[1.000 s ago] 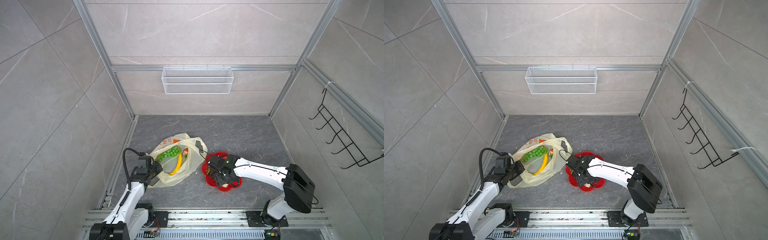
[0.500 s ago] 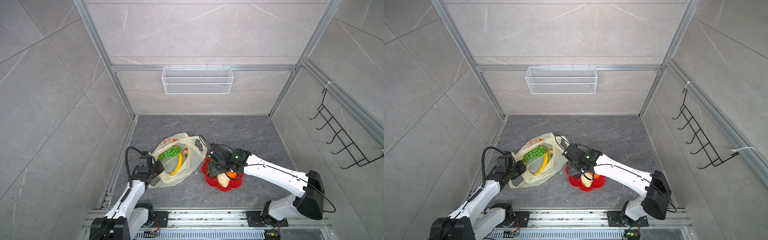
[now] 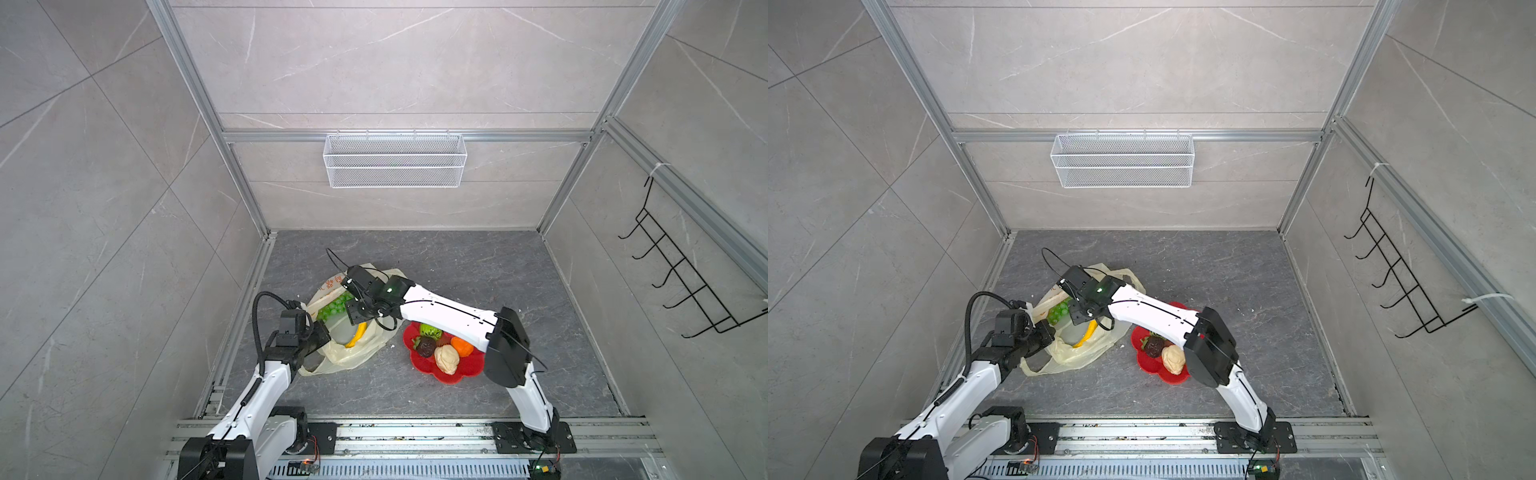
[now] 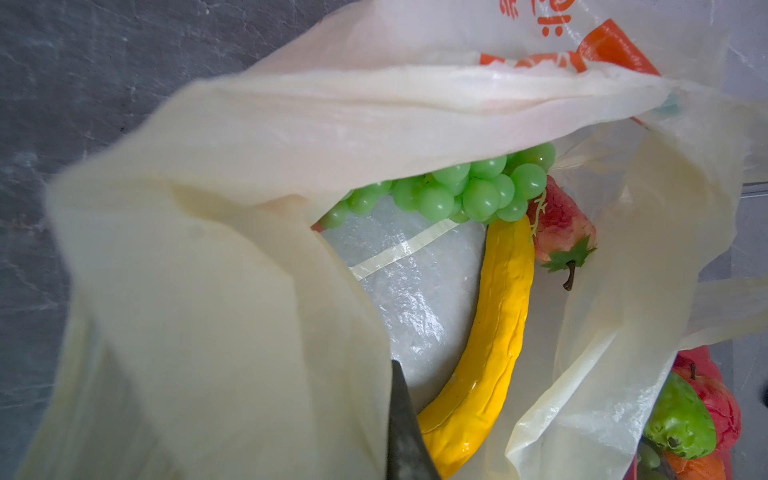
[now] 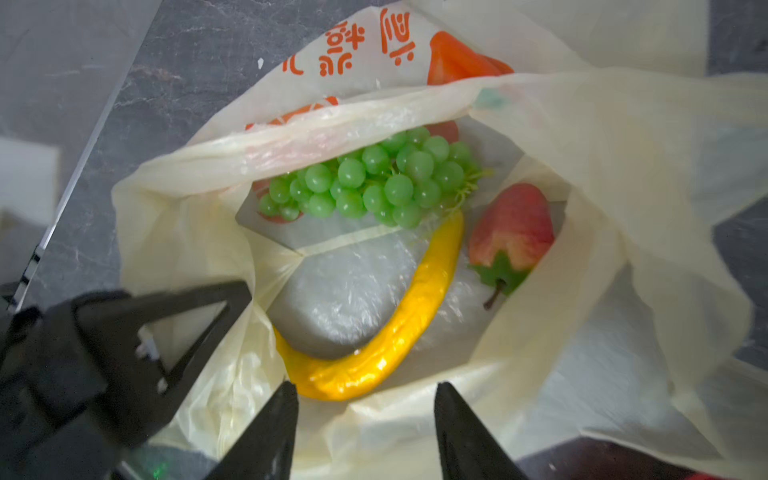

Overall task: Take the fake fruits out of the plastic bag
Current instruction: 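Push the right gripper down into the bag toward the red apple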

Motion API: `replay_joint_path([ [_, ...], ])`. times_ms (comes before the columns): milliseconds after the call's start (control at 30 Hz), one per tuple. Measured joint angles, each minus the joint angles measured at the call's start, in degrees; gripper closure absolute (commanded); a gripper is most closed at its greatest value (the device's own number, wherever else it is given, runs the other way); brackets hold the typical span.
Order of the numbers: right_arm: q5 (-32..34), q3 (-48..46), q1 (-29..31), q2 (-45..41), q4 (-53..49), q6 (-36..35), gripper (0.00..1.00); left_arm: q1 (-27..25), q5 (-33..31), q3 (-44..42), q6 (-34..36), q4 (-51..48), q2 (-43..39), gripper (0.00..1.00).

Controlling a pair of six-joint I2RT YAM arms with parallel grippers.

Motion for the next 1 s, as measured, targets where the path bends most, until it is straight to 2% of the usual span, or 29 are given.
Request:
replay_joint_path([
  [200,1.0,10.2,-2.8,9.4,-4.5,-0.1,0.53,0.0,0.0,-0.2,0.3,0.0,-1.3,1.00],
  [533,6.4,16.3,-5.0,14.7,-9.2,-0.1,0.54,0.0,0.0,-0.4,0.3,0.0,-1.4,1.00],
  [733,7.9,18.9,-5.6,16.9,-11.4,-0.1,0.53,0.0,0.0,-0.4,0.3,0.0,-1.4,1.00],
  [1000,9.2,20.7,-6.9,20.0,-12.6,0.3,0.46,-0.1,0.0,-0.4,0.3,0.0,-1.4,1.00],
])
